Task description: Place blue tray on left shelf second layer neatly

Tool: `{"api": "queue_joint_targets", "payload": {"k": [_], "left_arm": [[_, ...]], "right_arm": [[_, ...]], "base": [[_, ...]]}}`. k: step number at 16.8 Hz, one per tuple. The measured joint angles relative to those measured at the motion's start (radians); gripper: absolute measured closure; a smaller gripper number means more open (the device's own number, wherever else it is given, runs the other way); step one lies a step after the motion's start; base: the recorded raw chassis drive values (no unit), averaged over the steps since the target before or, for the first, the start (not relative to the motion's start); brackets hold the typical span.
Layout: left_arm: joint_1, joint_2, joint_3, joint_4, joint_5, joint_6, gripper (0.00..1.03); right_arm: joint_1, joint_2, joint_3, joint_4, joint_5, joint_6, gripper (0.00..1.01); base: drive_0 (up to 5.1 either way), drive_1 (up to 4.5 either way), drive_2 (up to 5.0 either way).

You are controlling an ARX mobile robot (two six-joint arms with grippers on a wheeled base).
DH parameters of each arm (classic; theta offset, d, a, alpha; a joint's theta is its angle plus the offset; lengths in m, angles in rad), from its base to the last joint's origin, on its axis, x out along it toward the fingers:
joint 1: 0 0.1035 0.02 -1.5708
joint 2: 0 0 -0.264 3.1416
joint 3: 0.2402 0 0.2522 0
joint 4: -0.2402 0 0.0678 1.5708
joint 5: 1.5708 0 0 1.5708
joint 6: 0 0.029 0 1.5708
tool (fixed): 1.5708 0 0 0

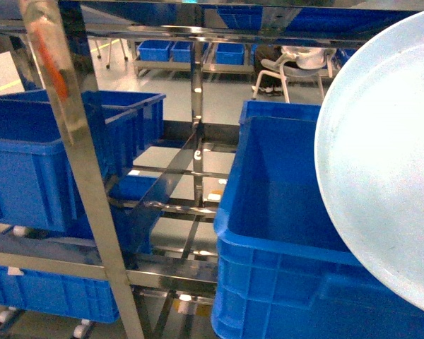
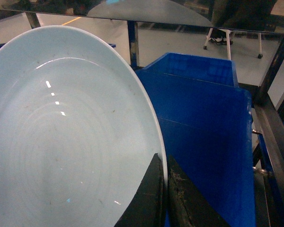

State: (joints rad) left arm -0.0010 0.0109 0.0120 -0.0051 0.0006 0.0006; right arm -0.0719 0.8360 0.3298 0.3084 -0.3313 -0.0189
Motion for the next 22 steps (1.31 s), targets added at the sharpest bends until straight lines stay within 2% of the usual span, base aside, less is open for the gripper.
{"api": "queue_joint_targets", "payload": {"k": [5, 9, 22], "left_arm": [[0.000, 0.000, 0.000, 0.001, -0.004, 0.000, 0.05], [-0.001, 0.000, 0.000, 0.000, 0.002, 0.000, 0.05], [0.000, 0.000, 0.000, 0.001, -0.002, 0.000, 0.05]], "right_arm": [[0.000, 0.000, 0.000, -0.002, -0.003, 0.000, 0.99], [-0.002, 0.000, 0.000, 0.000, 0.002, 0.000, 0.99], [0.000, 0.000, 0.000, 0.000, -0.002, 0.000, 0.99]], "base": [[-1.2, 0.66, 0.7], [-1.3, -1.32, -1.3], [0.0, 0.00, 0.0]]}}
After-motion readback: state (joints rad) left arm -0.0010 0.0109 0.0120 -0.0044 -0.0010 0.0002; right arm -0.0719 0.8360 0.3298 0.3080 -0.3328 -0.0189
